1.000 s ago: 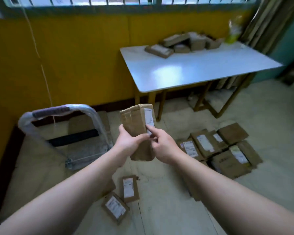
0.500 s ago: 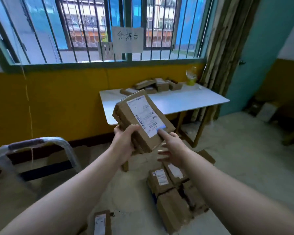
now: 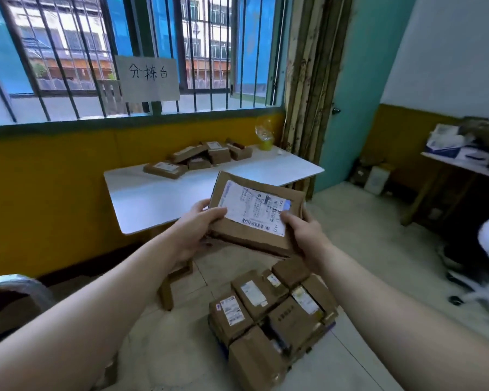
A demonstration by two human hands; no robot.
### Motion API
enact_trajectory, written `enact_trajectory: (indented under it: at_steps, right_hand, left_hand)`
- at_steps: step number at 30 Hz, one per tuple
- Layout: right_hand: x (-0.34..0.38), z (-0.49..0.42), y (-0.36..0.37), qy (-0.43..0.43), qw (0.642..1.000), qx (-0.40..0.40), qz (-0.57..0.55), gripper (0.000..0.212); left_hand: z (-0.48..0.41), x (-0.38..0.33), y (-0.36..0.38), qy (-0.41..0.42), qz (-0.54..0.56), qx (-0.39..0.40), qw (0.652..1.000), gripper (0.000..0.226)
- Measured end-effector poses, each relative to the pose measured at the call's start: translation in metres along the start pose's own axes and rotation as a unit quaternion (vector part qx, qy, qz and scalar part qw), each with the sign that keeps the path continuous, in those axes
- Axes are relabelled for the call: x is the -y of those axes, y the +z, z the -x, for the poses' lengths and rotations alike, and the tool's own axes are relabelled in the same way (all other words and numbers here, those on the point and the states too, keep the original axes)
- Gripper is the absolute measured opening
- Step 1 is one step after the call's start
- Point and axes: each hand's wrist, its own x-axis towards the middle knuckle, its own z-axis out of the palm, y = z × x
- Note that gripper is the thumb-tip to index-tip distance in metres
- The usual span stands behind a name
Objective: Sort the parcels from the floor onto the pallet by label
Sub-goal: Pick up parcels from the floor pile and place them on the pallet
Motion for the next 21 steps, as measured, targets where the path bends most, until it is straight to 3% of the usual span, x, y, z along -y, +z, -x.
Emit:
enact_trajectory:
  at_steps: [4, 9, 14, 17, 21]
  right_hand:
    - [0.010, -0.010, -0.025, -0.056, 0.993, -0.079, 0.069, 0.061]
    - [0.014, -0.012, -0.078, -0.008, 0.994, -0.033, 0.104, 0.018]
    - [0.014, -0.029, -0.144, -0.015, 0.990, -0.036, 0.139, 0.014]
    - [0.016, -0.044, -0.192, -0.007, 0.988, -0.031, 0.150, 0.020]
    - [0.021, -0.064, -0.260, 0.007, 0.982, -0.016, 0.186, 0.051]
  left_hand:
    - [-0.024, 0.004, 0.032, 0.015, 0.015, 0.001, 1.000, 0.049]
    - [-0.041, 0.008, 0.085, 0.007, -0.007, 0.039, 0.999, 0.052]
    - [-0.057, 0.010, 0.148, 0.019, -0.066, 0.038, 0.997, 0.050]
    - [-0.071, 0.010, 0.194, 0.016, -0.062, 0.033, 0.997, 0.047]
    - [-0.088, 0.012, 0.262, -0.005, -0.047, 0.032, 0.998, 0.046]
